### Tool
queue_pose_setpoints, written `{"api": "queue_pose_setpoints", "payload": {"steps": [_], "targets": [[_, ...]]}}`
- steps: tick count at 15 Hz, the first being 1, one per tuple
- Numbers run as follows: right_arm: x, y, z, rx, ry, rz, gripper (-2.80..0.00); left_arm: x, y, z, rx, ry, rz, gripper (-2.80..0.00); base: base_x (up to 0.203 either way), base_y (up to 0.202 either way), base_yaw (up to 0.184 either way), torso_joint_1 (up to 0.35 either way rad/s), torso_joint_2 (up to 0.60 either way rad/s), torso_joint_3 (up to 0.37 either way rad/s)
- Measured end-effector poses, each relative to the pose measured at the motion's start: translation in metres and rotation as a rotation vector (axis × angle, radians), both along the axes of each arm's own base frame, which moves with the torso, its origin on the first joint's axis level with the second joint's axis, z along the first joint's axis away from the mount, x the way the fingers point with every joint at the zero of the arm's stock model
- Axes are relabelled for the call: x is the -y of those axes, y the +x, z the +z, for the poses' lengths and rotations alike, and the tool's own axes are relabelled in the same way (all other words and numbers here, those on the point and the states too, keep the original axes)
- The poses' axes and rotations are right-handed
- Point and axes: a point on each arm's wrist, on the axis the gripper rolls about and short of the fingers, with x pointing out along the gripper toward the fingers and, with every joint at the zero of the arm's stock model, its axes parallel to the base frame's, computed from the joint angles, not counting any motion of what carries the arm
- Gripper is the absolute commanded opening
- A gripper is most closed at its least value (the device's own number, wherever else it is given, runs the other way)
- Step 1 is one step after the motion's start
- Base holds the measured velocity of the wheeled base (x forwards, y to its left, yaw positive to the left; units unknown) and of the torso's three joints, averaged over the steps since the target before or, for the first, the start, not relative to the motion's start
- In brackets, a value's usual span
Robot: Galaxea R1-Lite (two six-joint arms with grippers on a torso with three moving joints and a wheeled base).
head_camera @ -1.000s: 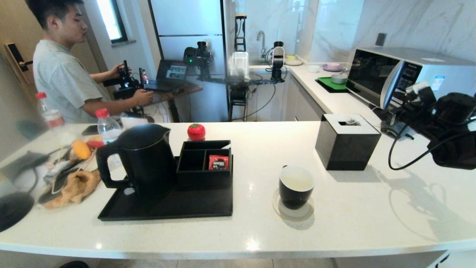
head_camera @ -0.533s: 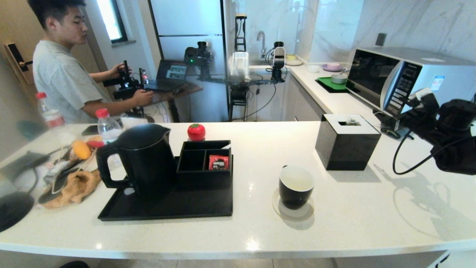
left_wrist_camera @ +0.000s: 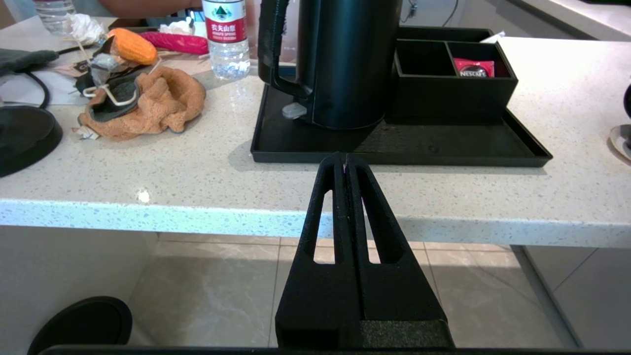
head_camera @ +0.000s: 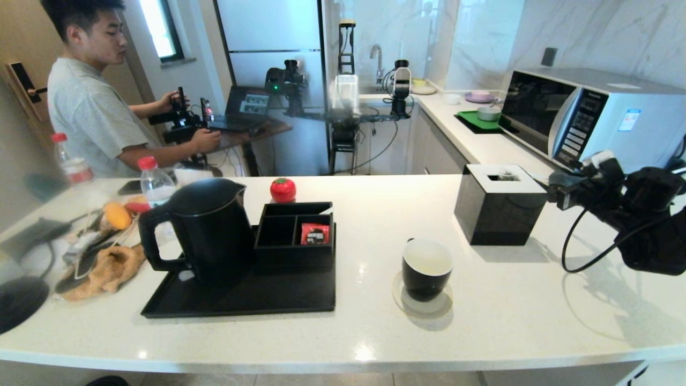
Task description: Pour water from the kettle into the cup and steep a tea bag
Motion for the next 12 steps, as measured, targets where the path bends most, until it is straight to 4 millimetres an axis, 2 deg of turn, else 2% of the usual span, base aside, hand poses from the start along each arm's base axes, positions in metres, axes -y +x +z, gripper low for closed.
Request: {"api": "queue_pose_setpoints", "payload": {"steps": [12], "targets": [[0.004, -0.005, -0.039, -0.088, 0.023, -0.011, 0.0, 0.0, 0.0, 0.0, 0.0, 0.0, 0.0, -2.8, 0.0, 0.0, 0.0, 0.0, 0.0, 0.0]]}}
